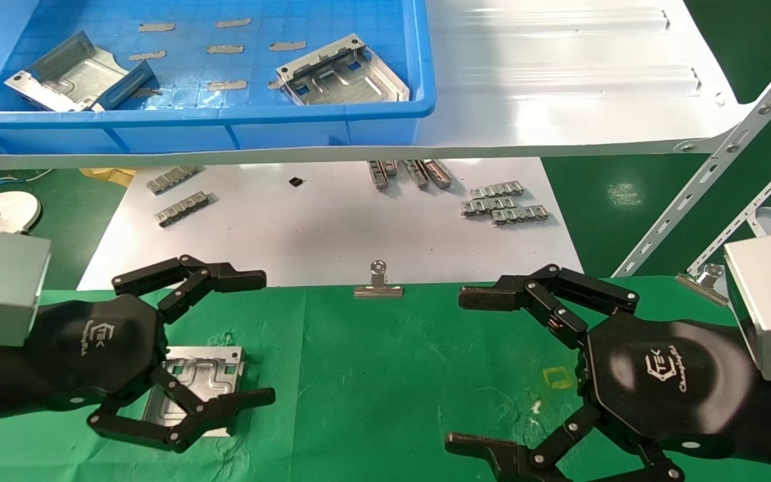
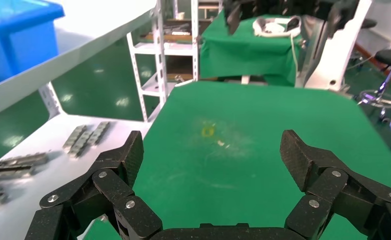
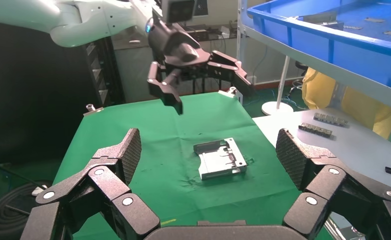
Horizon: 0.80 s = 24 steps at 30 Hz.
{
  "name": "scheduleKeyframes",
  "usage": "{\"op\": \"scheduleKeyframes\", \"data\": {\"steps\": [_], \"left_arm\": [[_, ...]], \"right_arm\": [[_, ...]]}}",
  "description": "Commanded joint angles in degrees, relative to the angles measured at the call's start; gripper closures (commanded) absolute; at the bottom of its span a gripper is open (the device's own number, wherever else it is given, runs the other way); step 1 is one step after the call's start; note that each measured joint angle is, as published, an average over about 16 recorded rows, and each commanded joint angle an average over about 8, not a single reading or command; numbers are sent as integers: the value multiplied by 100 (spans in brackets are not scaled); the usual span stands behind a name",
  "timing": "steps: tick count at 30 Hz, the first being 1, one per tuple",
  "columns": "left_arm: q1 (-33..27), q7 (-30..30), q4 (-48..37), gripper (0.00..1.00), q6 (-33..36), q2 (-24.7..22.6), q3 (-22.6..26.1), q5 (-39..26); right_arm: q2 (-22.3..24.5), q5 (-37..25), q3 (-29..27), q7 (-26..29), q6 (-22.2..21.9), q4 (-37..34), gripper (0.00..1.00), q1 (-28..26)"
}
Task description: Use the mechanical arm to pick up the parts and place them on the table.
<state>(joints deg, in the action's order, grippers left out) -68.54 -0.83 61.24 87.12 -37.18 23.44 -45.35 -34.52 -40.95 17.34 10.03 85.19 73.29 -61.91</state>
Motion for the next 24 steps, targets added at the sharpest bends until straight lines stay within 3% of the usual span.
{"op": "scheduleKeyframes", "data": {"steps": [1,14,24], "left_arm": [[101,-143,178,0,-21,31,-107,50],[692,-977,1228,0,-138,214,-737,347],[770,-1044,1353,0,-158,241,-818,397]], "right_arm": [[0,0,1,0,0,0,0,0],[2,3,3,-2,-2,-1,0,0],[2,4,3,-3,-5,-2,0,1]]}}
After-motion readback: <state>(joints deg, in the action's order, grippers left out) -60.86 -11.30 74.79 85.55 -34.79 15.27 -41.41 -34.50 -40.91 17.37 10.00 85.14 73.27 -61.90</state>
